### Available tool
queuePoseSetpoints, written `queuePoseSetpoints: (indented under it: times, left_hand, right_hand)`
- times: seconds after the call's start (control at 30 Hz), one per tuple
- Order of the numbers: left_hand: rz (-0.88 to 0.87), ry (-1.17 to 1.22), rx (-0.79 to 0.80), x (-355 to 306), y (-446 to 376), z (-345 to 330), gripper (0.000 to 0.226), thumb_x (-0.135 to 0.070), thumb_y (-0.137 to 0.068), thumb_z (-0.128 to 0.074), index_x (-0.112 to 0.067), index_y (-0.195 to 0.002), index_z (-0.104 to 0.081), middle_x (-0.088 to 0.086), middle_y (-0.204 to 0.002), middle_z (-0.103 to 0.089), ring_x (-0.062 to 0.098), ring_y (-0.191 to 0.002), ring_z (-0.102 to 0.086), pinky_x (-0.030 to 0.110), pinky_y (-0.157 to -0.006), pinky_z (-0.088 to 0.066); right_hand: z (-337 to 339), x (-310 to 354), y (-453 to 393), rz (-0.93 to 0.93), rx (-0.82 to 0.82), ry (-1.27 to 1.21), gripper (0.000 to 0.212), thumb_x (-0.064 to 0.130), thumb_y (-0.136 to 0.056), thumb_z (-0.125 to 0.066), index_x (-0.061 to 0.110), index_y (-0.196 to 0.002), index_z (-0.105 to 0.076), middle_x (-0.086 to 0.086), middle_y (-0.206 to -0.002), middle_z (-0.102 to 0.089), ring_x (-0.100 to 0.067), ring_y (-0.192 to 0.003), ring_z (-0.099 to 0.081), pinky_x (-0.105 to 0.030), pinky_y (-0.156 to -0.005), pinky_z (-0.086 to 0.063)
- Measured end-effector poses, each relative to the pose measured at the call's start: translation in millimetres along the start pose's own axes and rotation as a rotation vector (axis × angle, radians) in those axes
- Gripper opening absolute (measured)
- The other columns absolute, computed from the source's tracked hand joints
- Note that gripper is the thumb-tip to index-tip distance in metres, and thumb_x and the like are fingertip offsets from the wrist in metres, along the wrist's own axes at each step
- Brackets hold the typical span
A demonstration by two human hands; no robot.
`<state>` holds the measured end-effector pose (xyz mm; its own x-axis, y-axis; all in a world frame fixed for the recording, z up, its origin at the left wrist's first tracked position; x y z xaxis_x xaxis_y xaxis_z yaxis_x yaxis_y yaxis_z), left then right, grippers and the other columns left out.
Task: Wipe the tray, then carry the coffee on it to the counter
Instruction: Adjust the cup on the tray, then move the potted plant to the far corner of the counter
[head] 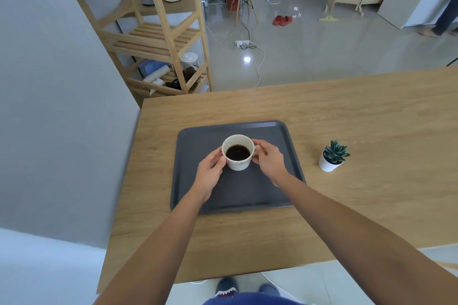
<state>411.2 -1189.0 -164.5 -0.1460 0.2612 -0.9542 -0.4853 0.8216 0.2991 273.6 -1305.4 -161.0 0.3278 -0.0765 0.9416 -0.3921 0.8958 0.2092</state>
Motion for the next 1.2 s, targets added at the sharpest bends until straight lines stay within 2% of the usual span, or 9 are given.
queuePoseSetpoints:
  times: [0.3, 0.4, 0.5, 0.57, 0.63, 0.73, 0.87, 1.07, 1.2]
  left_hand:
    - [0.014, -0.008, 0.004, -0.9, -5.2, 1.3, 0.033, -0.024, -0.097, -0.051, -0.040, -0.125, -0.055, -0.012, -0.129, -0.060, 0.010, -0.123, -0.053, 0.028, -0.095, -0.040]
    - [0.014, -0.013, -0.099, -3.7, -6.3, -2.6, 0.043, -0.024, -0.098, -0.049, -0.027, -0.140, -0.044, -0.008, -0.146, -0.047, 0.014, -0.134, -0.044, 0.029, -0.102, -0.036]
    - [-0.139, -0.126, -0.302, -17.0, -2.8, -13.9, 0.049, -0.029, -0.096, -0.051, -0.024, -0.143, -0.039, -0.008, -0.149, -0.041, 0.010, -0.136, -0.039, 0.032, -0.113, -0.032]
    - [-0.293, -0.205, -0.328, -31.5, -0.5, -32.7, 0.045, -0.030, -0.095, -0.050, -0.023, -0.140, -0.043, -0.008, -0.144, -0.046, 0.006, -0.133, -0.041, 0.029, -0.111, -0.032]
    - [-0.384, -0.249, -0.246, -43.9, 0.2, -61.1, 0.042, -0.029, -0.097, -0.048, -0.021, -0.138, -0.046, -0.009, -0.141, -0.048, 0.006, -0.130, -0.044, 0.027, -0.111, -0.032]
    - [-0.407, -0.241, -0.026, -52.3, 3.9, -113.1, 0.041, -0.025, -0.099, -0.046, -0.015, -0.138, -0.047, -0.004, -0.141, -0.050, 0.009, -0.130, -0.046, 0.018, -0.106, -0.034]
    - [-0.197, -0.216, 0.202, -40.7, 10.5, -178.3, 0.042, -0.026, -0.099, -0.045, -0.015, -0.140, -0.046, -0.001, -0.144, -0.048, 0.010, -0.131, -0.045, 0.017, -0.100, -0.034]
    - [0.054, -0.109, 0.348, -13.0, 2.1, -232.2, 0.050, -0.036, -0.099, -0.042, -0.031, -0.147, -0.030, -0.005, -0.157, -0.027, 0.016, -0.144, -0.026, 0.041, -0.117, -0.026]
    - [0.077, -0.092, 0.374, -8.7, -3.4, -246.4, 0.050, -0.040, -0.098, -0.041, -0.037, -0.147, -0.028, -0.007, -0.156, -0.030, 0.015, -0.143, -0.029, 0.042, -0.117, -0.025]
  right_hand:
    - [0.9, 1.6, 1.4, -0.005, 0.037, 0.029, 0.033, 0.015, -0.100, -0.039, 0.029, -0.113, -0.066, 0.003, -0.102, -0.068, -0.014, -0.100, -0.065, -0.033, -0.091, -0.056]
    - [8.9, 3.8, 3.6, 0.028, 0.056, 0.138, 0.034, 0.022, -0.099, -0.038, 0.032, -0.124, -0.059, 0.009, -0.100, -0.064, -0.011, -0.098, -0.059, -0.034, -0.097, -0.049]
    - [29.4, 15.0, 11.4, 0.107, 0.022, 0.225, 0.037, 0.027, -0.100, -0.038, 0.027, -0.135, -0.051, 0.006, -0.109, -0.061, -0.010, -0.102, -0.054, -0.032, -0.096, -0.043]
    - [49.9, 20.5, 15.3, 0.162, -0.053, 0.240, 0.036, 0.030, -0.099, -0.038, 0.027, -0.133, -0.053, 0.010, -0.093, -0.063, -0.009, -0.089, -0.056, -0.030, -0.087, -0.046]
    - [75.6, 20.7, 17.1, 0.190, -0.163, 0.229, 0.034, 0.033, -0.098, -0.040, 0.028, -0.126, -0.058, 0.005, -0.082, -0.066, -0.013, -0.077, -0.061, -0.032, -0.078, -0.050]
    - [119.7, 15.6, 25.6, 0.203, -0.373, 0.126, 0.030, 0.032, -0.096, -0.041, 0.025, -0.117, -0.062, -0.003, -0.097, -0.073, -0.016, -0.088, -0.069, -0.037, -0.085, -0.054]
    - [175.7, -3.8, 48.3, 0.133, -0.631, 0.108, 0.027, 0.022, -0.097, -0.042, 0.019, -0.114, -0.063, 0.001, -0.099, -0.070, -0.015, -0.091, -0.063, -0.022, -0.078, -0.043]
    - [198.7, -54.0, 52.2, -0.088, -0.435, 0.067, 0.037, 0.032, -0.099, -0.037, 0.025, -0.133, -0.050, -0.004, -0.128, -0.061, -0.023, -0.120, -0.054, -0.028, -0.095, -0.039]
    - [194.1, -75.9, 41.3, -0.151, -0.267, -0.042, 0.047, 0.054, -0.087, -0.035, 0.046, -0.132, -0.044, 0.003, -0.135, -0.057, -0.019, -0.124, -0.052, -0.046, -0.105, -0.043]
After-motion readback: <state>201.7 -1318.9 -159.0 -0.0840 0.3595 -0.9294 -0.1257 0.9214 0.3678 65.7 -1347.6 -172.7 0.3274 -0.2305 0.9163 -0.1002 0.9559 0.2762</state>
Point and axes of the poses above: each hand's wrist, its own y-axis away from the middle knuckle, its own z-axis out of the back of the hand, x = y × z, the point moved 1 cm from there along -y, towards the middle knuckle
